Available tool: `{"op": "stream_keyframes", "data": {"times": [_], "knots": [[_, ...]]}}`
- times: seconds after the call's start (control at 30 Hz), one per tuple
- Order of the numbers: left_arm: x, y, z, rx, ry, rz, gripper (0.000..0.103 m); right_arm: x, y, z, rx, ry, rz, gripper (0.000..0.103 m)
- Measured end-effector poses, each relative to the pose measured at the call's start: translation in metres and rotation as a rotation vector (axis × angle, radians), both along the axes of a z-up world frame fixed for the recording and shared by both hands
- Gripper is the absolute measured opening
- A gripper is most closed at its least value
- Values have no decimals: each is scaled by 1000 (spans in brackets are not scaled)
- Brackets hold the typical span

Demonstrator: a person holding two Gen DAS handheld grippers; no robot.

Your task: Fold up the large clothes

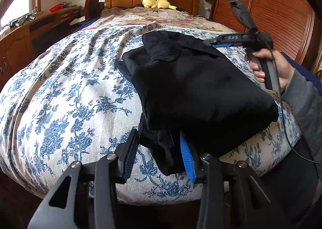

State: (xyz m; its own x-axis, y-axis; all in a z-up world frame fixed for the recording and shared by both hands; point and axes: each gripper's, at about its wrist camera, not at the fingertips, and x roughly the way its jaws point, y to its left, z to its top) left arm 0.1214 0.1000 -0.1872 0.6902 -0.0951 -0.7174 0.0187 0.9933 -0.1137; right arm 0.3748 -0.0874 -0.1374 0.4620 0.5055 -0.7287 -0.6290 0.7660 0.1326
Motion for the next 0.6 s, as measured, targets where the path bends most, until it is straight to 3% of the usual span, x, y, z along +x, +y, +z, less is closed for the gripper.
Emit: {"op": "stream_keyframes", "data": {"times": [0.13, 0.3, 0.37, 0.53, 0.6], "knots": [[2, 0, -1, 3, 5, 3, 40, 18, 5, -28, 2, 87, 9, 84], [2, 1, -2, 2, 9, 2, 41, 36, -3, -46, 125, 234, 20, 84], [2, 0, -1, 8, 12, 1, 41, 35, -3, -46, 143, 244, 31, 77], [0, -2, 3, 13, 3, 5, 41, 26, -10, -41, 200, 243, 36, 33], [-1, -2, 3, 23, -1, 8, 41, 21, -19, -37, 210, 223, 32, 26]]}}
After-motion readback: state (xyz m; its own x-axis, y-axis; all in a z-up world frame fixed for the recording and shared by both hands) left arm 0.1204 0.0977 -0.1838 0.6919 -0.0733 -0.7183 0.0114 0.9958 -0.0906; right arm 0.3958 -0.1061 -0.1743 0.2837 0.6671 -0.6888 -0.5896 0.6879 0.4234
